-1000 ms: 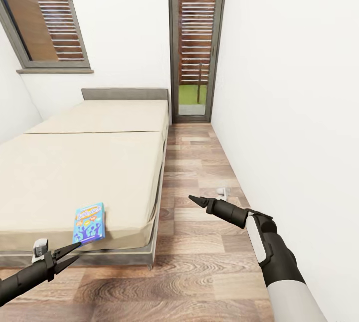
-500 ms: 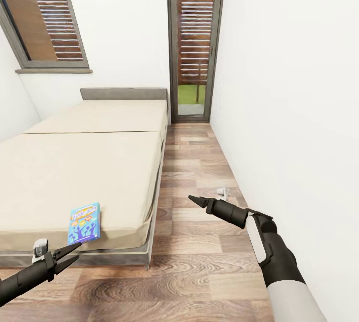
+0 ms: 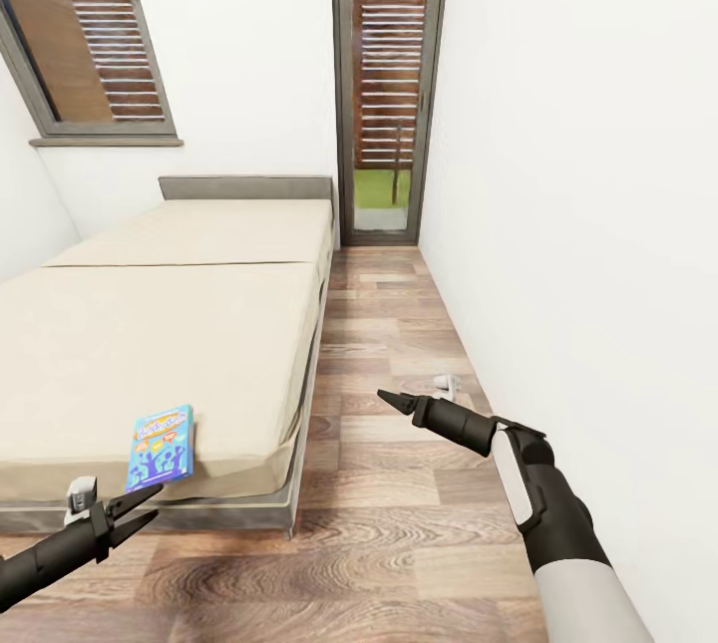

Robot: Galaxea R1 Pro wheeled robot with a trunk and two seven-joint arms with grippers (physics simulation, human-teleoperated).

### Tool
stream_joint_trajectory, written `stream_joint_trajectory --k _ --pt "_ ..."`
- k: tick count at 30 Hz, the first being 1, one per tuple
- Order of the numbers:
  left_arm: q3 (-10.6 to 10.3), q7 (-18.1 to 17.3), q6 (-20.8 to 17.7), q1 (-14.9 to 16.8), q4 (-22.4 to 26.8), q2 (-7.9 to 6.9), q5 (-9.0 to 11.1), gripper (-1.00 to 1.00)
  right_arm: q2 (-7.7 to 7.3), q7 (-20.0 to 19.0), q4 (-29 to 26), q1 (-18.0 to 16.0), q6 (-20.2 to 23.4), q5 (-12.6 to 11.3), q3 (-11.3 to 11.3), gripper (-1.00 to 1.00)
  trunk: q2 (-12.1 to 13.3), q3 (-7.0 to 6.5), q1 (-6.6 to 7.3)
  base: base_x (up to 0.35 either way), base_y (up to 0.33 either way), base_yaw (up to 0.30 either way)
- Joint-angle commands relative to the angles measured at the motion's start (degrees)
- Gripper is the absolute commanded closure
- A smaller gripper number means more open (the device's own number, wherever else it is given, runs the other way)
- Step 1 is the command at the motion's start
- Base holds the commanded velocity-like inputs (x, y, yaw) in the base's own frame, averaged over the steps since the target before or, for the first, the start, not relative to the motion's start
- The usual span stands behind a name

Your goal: Put all the toys in the child's room - the three board games (two on the bed and one on the table), the two jigsaw puzzles on the table, and the tennis ball on the table - inside the toy box on the table in the child's room.

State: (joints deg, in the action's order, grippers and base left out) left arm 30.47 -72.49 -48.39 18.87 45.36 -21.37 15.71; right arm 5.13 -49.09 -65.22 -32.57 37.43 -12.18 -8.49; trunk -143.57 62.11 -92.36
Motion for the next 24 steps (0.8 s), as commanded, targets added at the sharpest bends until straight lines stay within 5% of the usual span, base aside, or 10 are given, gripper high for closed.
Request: stream_joint_trajectory --k 1,24 --pt "0.0 -0.1 -0.5 0.0 0.0 0.0 0.1 -1.0 0.05 -0.1 0.0 0.0 0.4 -0.2 -0.1 -1.0 0.0 0.05 0.01 0.0 -0.001 0.0" --pt "0.0 0.0 -0.5 0.0 0.0 0.02 0.1 -1.0 0.05 -0.1 0.1 0.0 0.4 -0.1 -0.1 -1.0 0.0 0.05 0.01 0.05 0.0 0.0"
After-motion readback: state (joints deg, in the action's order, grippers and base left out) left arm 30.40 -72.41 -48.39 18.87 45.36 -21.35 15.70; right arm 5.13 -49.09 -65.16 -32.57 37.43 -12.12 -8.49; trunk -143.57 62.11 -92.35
